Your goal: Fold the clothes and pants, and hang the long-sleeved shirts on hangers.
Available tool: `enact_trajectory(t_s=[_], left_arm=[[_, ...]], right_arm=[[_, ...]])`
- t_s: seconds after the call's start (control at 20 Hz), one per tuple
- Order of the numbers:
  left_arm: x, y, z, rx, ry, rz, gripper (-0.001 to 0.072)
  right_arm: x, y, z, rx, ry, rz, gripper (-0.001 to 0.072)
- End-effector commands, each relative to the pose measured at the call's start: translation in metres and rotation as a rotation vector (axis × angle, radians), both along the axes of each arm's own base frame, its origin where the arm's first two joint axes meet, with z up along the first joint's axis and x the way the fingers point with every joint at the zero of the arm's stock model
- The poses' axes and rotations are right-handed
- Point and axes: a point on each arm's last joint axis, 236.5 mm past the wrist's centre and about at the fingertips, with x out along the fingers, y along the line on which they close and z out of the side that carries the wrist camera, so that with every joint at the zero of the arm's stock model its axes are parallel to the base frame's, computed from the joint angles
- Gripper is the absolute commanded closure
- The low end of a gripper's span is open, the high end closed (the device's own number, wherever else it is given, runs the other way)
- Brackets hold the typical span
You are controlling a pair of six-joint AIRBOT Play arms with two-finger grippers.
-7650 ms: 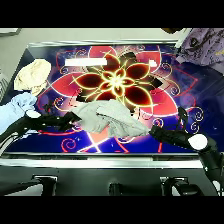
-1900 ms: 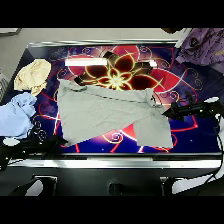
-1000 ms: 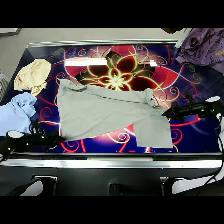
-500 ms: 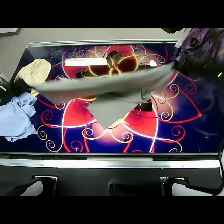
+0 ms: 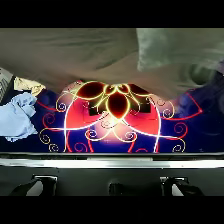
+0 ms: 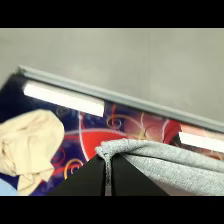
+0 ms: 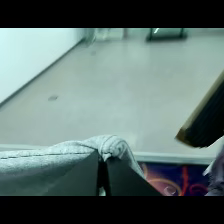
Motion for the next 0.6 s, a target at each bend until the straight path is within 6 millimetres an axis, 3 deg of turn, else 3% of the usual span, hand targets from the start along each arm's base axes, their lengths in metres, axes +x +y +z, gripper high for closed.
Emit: enact_trajectory(t_s=[0.0, 0.15, 0.25, 0.4, 0.55], left_arm=[[-0.064, -0.006, 0.027, 0.016, -0.090, 0.062, 0.0692], [-0.069, -0.008, 0.008, 0.004, -0.013, 0.057, 0.0692], [-0.053, -0.006, -0.015, -0.006, 0.069, 0.042, 0.0692], [0.000, -0.015, -0.076, -0.025, 0.259, -0.084, 0.0692], [0.063, -0.015, -0.176, -0.091, 0.513, -0.192, 0.0692]], right_arm=[[-0.093, -0.014, 0.027, 0.020, -0.121, -0.123, 0.0679], [-0.099, -0.013, 0.021, 0.042, -0.094, -0.119, 0.0679], [-0.074, -0.015, -0.004, 0.059, 0.021, -0.113, 0.0679], [-0.002, -0.018, -0.079, 0.136, 0.345, -0.086, 0.0679], [0.087, -0.028, -0.179, 0.197, 0.687, -0.082, 0.0679]])
